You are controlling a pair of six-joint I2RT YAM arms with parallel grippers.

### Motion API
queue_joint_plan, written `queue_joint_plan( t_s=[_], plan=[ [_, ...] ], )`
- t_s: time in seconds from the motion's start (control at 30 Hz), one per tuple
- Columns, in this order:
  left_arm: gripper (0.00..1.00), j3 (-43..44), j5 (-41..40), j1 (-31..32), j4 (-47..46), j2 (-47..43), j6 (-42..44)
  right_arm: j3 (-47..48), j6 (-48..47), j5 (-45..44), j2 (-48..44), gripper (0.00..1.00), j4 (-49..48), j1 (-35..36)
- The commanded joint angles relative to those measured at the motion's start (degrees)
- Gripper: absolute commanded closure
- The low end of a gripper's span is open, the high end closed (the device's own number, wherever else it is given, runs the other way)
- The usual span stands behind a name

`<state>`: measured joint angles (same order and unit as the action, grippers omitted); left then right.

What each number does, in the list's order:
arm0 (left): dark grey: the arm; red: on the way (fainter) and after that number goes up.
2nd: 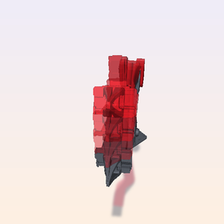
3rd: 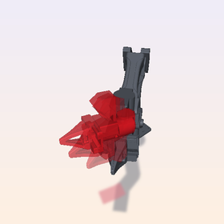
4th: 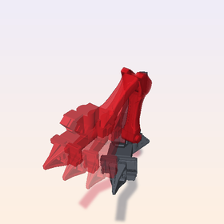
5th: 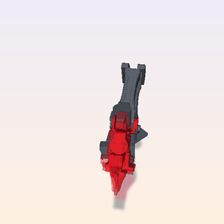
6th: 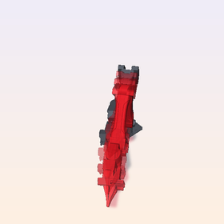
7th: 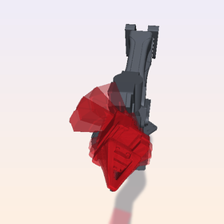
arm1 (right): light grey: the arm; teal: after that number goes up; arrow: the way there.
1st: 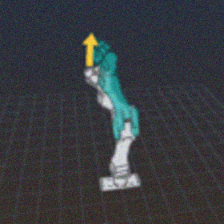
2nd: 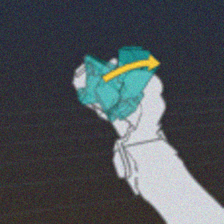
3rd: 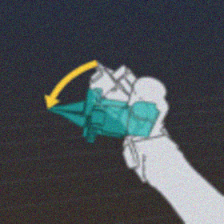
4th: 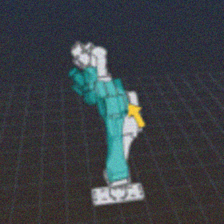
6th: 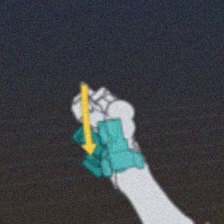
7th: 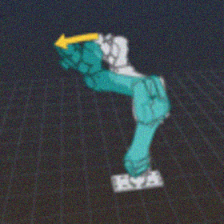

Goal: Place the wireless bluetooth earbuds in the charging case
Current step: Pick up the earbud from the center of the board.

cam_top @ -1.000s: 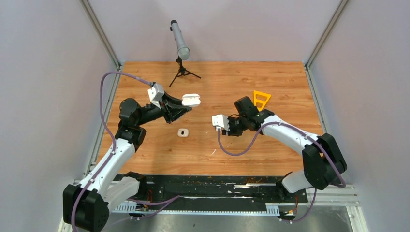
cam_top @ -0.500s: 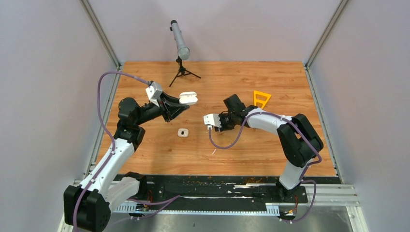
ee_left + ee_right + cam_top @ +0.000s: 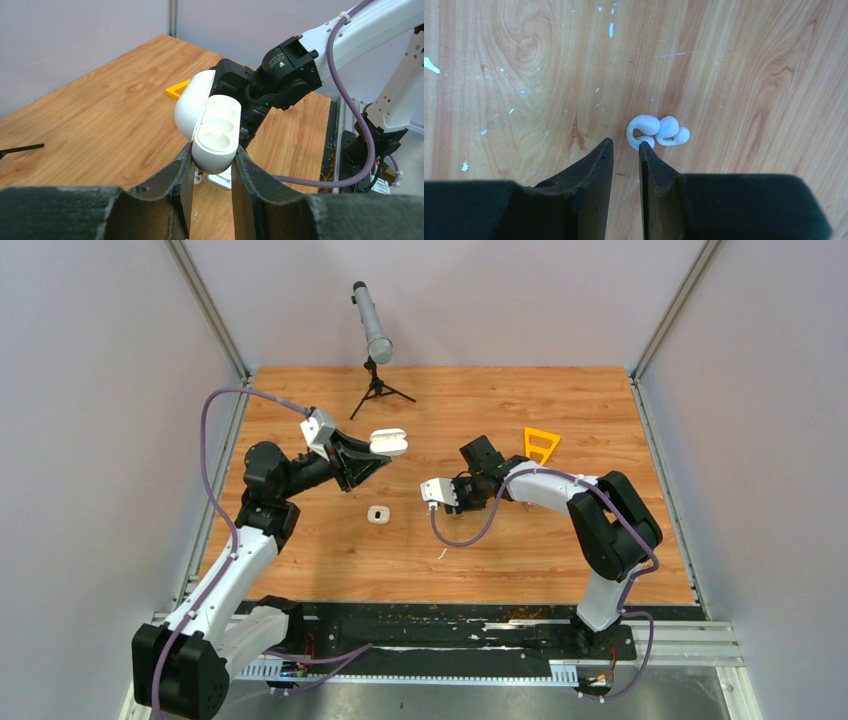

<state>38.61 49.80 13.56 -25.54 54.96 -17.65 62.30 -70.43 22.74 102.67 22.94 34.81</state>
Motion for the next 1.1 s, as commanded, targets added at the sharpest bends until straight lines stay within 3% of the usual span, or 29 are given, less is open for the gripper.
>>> queue_joint_plan(
  t_s=[0.0, 1.07],
  plan=[
    [1.0, 0.0, -0.2, -0.4, -1.9, -0.3, 0.5, 1.6, -1.1, 0.5, -0.2, 0.74, 1.2, 0.3],
    [1.0, -0.4, -0.6, -0.4, -2.1, 0.3, 0.0, 4.1, -1.9, 0.2, 1.5, 0.71, 2.5, 0.3]
  ],
)
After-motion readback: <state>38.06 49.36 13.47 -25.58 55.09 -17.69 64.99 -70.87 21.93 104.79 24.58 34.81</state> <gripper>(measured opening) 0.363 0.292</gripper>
